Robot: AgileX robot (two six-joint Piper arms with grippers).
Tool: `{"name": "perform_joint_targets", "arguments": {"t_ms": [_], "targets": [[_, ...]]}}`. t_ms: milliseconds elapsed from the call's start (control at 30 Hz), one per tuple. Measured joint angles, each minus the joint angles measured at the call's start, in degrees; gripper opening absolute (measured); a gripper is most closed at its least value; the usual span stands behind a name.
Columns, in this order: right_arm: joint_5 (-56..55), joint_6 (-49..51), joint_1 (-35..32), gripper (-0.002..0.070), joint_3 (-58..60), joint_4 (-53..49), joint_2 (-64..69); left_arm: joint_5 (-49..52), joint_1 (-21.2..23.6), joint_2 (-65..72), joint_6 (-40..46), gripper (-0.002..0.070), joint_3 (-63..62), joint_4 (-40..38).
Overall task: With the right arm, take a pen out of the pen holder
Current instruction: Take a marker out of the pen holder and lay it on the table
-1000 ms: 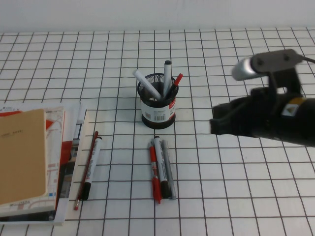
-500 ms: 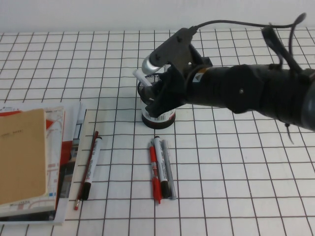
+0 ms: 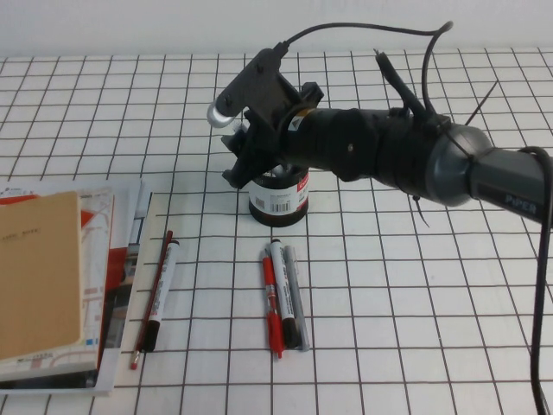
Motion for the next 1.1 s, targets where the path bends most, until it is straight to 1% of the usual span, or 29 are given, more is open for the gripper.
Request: {"name": "perform_joint_targets", "arguments": {"t_ms": [333, 767, 900, 1100], "targets": [[-1.2, -0.2, -0.6, 0.0342, -5.4, 0.0, 4.7, 0.0, 0.0, 0.0, 0.0, -0.0004, 0.0, 0.0], [-4.1, -0.3, -1.3, 0.0337, -5.7, 0.2, 7.0, 0.0, 0.0, 0.0, 0.0, -0.0004, 0.0, 0.0], [-4.4, -0.3, -1.5, 0.0303, -5.7, 0.3, 7.1, 0.0, 0.0, 0.0, 0.0, -0.0004, 0.0, 0.0], [-4.3, -0.3, -1.5, 0.0218, -5.7, 0.3, 7.1, 0.0, 0.0, 0.0, 0.0, -0.0004, 0.0, 0.0]]}}
